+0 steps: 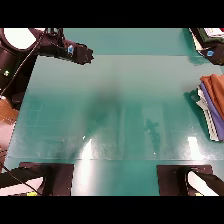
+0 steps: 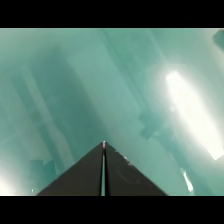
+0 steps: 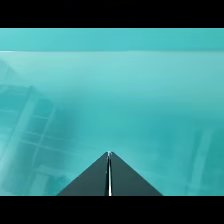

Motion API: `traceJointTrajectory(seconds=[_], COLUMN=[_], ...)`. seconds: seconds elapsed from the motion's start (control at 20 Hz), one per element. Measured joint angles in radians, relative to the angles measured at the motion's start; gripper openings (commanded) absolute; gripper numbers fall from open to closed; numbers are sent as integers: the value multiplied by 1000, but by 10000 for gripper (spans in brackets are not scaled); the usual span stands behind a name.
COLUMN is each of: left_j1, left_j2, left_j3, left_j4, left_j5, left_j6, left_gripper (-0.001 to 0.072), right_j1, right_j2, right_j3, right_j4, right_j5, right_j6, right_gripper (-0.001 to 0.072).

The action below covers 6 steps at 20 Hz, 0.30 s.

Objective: Fold the shirts.

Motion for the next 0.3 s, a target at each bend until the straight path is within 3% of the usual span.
traceJointTrajectory(seconds=[0.3], left_j1=[0], left_j2=[0], left_j3=[0], left_j4=[0], left_j5=[34], left_j6=[0], left_gripper=[25], right_j1=[28], right_j2=[0], right_j3=[0], right_j4=[3], right_j5=[-6], right_j6=[-2], right_gripper=[18])
